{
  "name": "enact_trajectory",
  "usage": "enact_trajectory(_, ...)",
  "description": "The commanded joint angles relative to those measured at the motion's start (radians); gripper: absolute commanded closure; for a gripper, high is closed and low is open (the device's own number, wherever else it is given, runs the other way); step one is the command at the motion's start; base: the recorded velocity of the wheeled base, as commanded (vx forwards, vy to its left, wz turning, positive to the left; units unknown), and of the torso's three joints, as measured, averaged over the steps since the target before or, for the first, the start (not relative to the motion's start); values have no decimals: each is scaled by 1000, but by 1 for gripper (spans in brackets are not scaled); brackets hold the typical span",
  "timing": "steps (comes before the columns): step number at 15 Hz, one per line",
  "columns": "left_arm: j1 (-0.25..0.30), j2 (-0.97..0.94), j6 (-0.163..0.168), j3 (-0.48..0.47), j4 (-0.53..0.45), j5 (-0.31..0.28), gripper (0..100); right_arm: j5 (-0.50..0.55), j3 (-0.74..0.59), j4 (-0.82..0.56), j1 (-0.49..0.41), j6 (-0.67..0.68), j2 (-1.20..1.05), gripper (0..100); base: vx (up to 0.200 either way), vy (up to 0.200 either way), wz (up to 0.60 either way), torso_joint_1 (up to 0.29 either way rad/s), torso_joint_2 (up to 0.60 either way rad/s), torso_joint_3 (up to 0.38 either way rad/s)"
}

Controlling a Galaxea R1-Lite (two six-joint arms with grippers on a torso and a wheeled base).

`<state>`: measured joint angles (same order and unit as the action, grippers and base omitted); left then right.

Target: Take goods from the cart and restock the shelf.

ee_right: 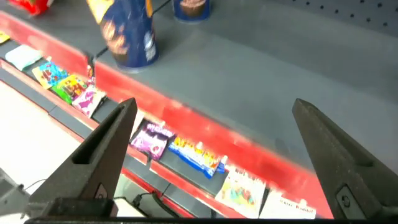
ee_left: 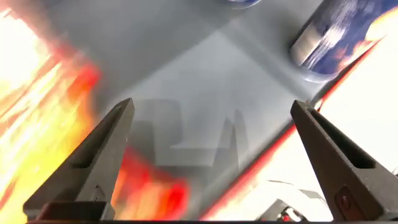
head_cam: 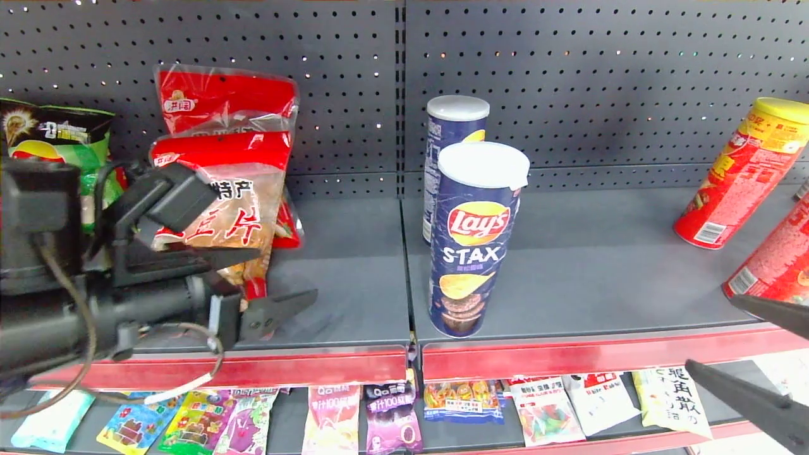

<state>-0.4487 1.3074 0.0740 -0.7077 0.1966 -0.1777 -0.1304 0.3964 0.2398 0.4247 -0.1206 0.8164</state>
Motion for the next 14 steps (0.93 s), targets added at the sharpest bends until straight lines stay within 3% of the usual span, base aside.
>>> enact_trajectory(1, 19, -355, -37, 165, -132, 176, 0, 5, -76, -82, -21, 4, -210, 0, 0, 0, 0, 0, 0, 0)
enact_trajectory(3, 24, -531, -102, 223, -240, 293, 0, 6, -67, -284, -63, 27, -361, 0, 0, 0, 0, 0, 0, 0)
enact_trajectory(4, 33, -637, -109, 243, -325, 353, 0, 18, -56, -376, -90, 42, -433, 0, 0, 0, 0, 0, 0, 0)
enact_trajectory(5, 45, -694, -114, 254, -378, 374, 0, 37, -50, -410, -112, 45, -457, 0, 0, 0, 0, 0, 0, 0)
enact_trajectory(6, 117, -840, -120, 261, -542, 392, 0, 103, -45, -471, -178, 47, -497, 0, 0, 0, 0, 0, 0, 0)
enact_trajectory(8, 294, -995, -137, 264, -740, 391, 0, 144, -45, -525, -251, 61, -548, 0, 0, 0, 0, 0, 0, 0)
enact_trajectory(10, 417, -1097, -161, 307, -824, 382, 0, 149, -21, -639, -330, 61, -574, 0, 0, 0, 0, 0, 0, 0)
enact_trajectory(13, 421, -1226, -160, 384, -822, 377, 0, 147, -27, -689, -396, 64, -586, 0, 0, 0, 0, 0, 0, 0)
enact_trajectory(14, 424, -1258, -161, 392, -813, 317, 0, 149, -88, -689, -415, 58, -672, 0, 0, 0, 0, 0, 0, 0)
